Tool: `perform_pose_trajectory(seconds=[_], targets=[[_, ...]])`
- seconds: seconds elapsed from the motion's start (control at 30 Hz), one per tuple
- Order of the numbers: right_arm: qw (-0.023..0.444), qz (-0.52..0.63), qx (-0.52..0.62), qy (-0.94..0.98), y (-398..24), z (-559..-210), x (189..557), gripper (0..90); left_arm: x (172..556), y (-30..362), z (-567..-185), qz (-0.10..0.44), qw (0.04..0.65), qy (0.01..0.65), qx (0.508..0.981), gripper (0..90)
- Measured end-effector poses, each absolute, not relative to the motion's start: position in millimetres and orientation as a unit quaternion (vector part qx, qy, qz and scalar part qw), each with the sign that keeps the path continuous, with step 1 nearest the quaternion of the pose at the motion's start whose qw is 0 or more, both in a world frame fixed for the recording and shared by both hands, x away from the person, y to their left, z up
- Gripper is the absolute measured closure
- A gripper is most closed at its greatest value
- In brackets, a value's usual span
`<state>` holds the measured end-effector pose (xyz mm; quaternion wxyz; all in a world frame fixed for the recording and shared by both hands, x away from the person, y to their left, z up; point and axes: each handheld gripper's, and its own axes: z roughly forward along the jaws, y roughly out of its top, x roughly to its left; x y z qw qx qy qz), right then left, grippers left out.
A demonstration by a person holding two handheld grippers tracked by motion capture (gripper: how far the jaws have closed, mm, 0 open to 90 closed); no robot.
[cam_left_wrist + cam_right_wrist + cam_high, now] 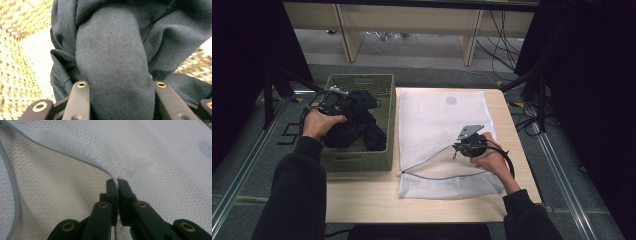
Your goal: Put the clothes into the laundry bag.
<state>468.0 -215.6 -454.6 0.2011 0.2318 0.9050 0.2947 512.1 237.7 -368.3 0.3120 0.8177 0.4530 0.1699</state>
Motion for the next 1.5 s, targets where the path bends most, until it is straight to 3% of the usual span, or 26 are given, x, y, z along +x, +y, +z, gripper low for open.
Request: perform_pose_trajectory(seconds=[0.57, 1.07, 1.27, 1.5], targets=[[0.202, 0.306, 0.23, 0.901, -218, -452, 470, 89.7, 462, 228, -296, 0.173, 0.37, 0.397, 0.822, 65.6], [0.208, 0.325, 0.246, 0.889, -222, -434, 472, 90.0, 393, 180, -241, 0.125, 0.489, 0.288, 0.814, 65.6], [0.197, 0.335, 0.244, 0.889, -224, -427, 474, 89.9, 378, 160, -232, 0.072, 0.528, 0.253, 0.808, 65.5], [0.206, 0.343, 0.244, 0.883, -225, -429, 477, 89.9, 370, 125, -264, 0.009, 0.528, 0.231, 0.817, 65.5]])
